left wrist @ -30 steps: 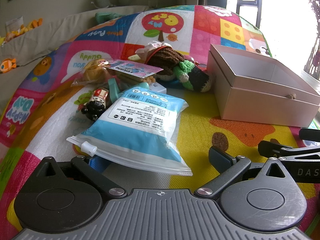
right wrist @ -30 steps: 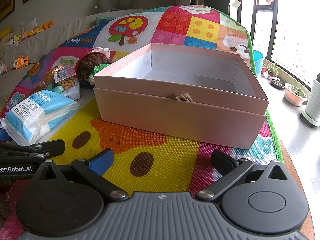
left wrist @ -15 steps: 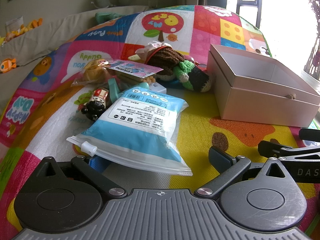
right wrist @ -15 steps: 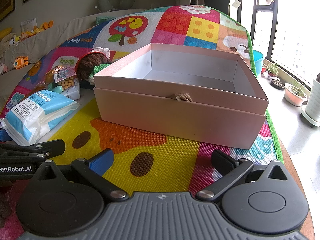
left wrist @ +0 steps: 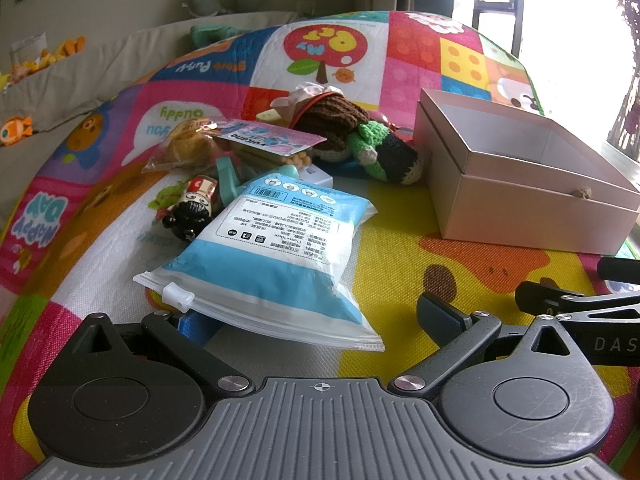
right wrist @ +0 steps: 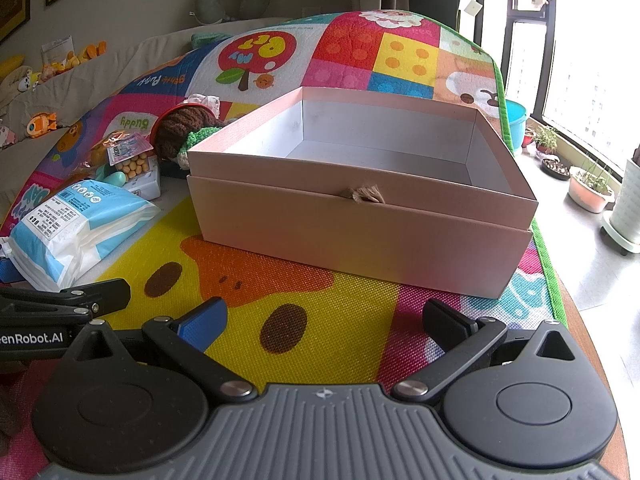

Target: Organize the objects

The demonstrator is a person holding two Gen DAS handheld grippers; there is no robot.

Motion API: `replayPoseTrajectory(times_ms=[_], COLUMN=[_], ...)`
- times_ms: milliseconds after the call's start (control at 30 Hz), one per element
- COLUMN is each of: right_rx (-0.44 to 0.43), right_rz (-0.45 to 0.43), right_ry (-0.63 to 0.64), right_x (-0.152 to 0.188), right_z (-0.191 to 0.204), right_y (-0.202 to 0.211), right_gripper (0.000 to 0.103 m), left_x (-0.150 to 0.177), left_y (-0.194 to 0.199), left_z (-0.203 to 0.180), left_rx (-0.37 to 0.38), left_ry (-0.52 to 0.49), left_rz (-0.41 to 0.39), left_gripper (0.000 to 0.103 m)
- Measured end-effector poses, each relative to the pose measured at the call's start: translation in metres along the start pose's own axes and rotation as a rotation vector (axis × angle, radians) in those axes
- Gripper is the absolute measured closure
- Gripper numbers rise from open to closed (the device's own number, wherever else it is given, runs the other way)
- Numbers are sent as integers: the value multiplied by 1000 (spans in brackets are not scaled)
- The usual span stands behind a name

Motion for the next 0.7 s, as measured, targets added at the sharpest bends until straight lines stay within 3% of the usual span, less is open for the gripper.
replayPoseTrajectory(times_ms=[700], right_rx=[1], right_rz=[1], right_ry=[0], right_x=[0], right_z=[-1], right_y=[0], right_gripper=[0], left_x=[1], left_y=[2], left_z=[-4], left_rx=[-22], left_ry=[-3], left_rz=[-1], left_gripper=[0])
Point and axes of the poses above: each gripper's, at about its wrist camera, not at the fingertips, and y roughly against the way its jaws point, z to its left, x to its underside, the point moved 6 cm from there along -y, roughly the way its jaws point, and after that the axes turned 6 degrees about -y, right-handed, at the moved point
